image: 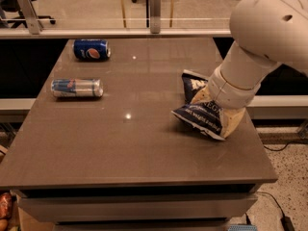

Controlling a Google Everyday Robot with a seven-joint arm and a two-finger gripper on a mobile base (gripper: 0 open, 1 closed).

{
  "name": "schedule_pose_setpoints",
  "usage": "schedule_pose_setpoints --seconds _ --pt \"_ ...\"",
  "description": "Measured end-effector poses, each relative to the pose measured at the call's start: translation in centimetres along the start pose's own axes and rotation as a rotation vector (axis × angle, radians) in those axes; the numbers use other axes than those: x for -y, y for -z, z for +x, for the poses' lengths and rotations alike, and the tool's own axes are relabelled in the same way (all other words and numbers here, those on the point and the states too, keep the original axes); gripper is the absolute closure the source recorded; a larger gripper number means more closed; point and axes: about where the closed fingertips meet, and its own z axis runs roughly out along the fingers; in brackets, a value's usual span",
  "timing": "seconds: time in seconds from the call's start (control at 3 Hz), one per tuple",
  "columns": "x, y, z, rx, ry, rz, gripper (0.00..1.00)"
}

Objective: Move blue chip bag near pepsi can

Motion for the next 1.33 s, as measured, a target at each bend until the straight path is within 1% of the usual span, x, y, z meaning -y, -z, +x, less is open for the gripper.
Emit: schedule_pose_setpoints --seconds 0.33,0.67,1.0,1.33 --pt "0.4 0.3 -0.1 0.007 0.004 0.004 0.87" --pt "0.4 0.4 -0.2 0.007 0.005 0.005 1.00" --pt "0.4 0.5 -0.2 0.003 0.006 0.005 1.00" --pt "1.2 1.5 0.3 -0.040 0.027 0.008 1.00"
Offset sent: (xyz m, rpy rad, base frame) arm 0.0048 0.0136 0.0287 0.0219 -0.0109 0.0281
